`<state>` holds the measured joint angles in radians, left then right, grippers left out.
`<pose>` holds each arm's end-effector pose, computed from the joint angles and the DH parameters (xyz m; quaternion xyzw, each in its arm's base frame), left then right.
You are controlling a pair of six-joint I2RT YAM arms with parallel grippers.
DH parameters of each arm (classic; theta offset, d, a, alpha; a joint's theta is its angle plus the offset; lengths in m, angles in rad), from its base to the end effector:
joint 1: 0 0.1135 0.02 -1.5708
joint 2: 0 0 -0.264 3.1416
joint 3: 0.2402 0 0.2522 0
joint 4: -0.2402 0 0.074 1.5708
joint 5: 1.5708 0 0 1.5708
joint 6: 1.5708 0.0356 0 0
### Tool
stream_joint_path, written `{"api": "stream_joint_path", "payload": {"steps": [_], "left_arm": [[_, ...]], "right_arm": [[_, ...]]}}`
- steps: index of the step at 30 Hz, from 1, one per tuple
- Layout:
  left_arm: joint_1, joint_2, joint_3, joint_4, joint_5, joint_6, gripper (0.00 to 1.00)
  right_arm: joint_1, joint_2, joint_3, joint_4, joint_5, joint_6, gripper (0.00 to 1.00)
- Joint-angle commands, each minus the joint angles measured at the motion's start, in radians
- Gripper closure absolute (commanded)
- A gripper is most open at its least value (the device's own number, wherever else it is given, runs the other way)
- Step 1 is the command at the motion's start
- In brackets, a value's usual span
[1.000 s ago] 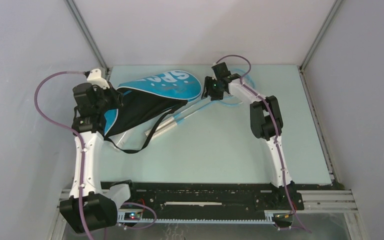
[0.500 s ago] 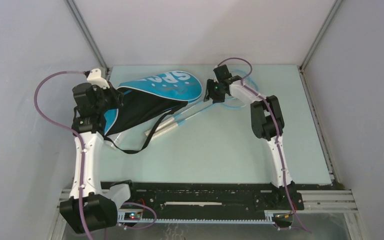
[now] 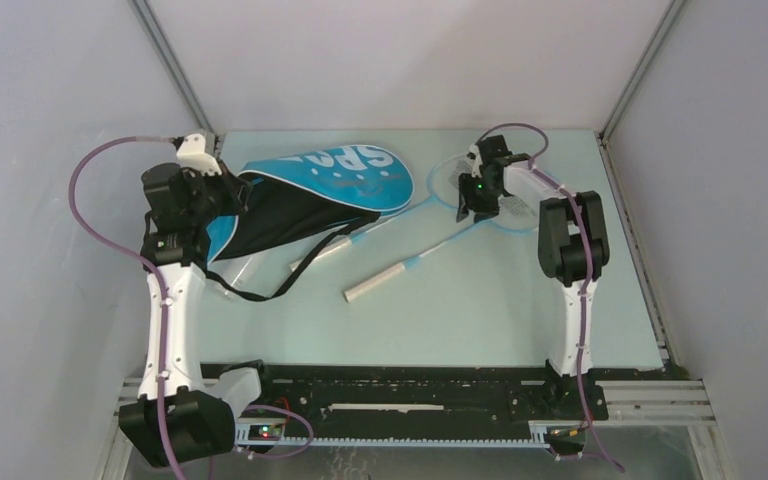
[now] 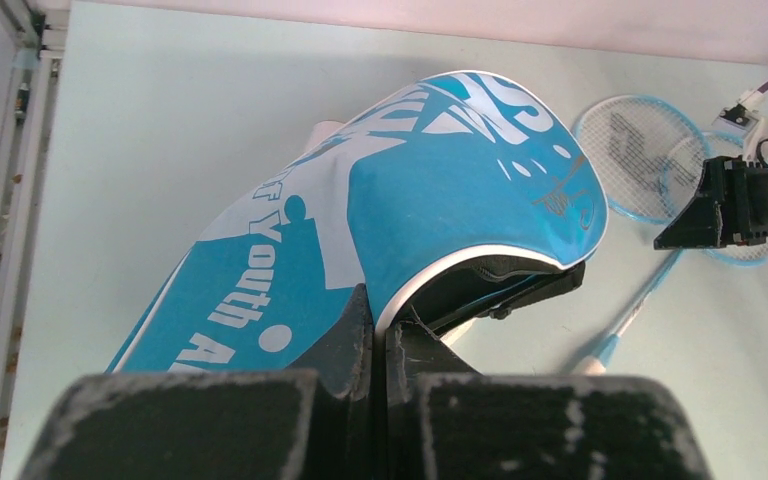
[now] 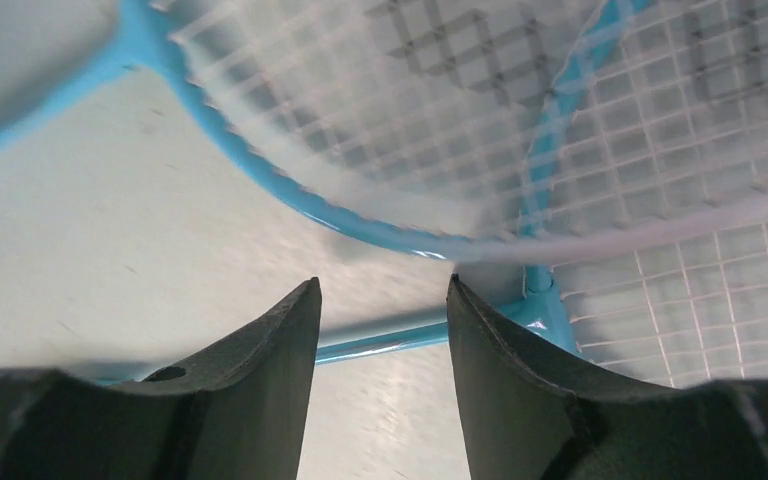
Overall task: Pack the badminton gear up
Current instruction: Move the racket to the center of the board, then adjust the racket at the center of the board.
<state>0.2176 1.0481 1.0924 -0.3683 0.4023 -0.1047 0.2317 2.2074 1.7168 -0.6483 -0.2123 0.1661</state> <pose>0.2290 0.0364 0.3790 -0.0125 0.8039 -0.1297 0.5803 0.4526 0.1145 0.1645 -0.0545 0.9700 0.1435 0.1884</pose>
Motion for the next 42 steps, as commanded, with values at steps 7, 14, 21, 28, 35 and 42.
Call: {"api": "stream_joint_path", "payload": {"steps": [7,14,21,28,35,42], "left_arm": [[0.002,-0.021,0.087,0.058,0.112,0.0,1.0],[0.002,-0.02,0.081,0.072,0.123,-0.015,1.0],[0.003,-0.012,0.075,0.091,0.133,-0.02,1.0],[0.0,-0.01,0.067,0.092,0.144,-0.013,1.0],[0.0,-0.012,0.096,0.098,0.094,-0.044,1.0],[0.001,0.02,0.171,0.105,0.026,-0.171,1.0]], "right_arm": [[0.042,-0.152,-0.116,-0.061,0.124,-0.331,0.45],[0.092,-0.227,-0.175,0.018,0.232,-0.296,0.42],[0.096,-0.188,-0.203,-0.009,0.19,-0.345,0.42],[0.101,-0.191,-0.21,-0.018,0.172,-0.37,0.43],[0.105,-0.231,-0.149,0.048,-0.03,-0.276,0.39],[0.14,-0.149,0.009,0.129,-0.102,-0.138,0.35]]}}
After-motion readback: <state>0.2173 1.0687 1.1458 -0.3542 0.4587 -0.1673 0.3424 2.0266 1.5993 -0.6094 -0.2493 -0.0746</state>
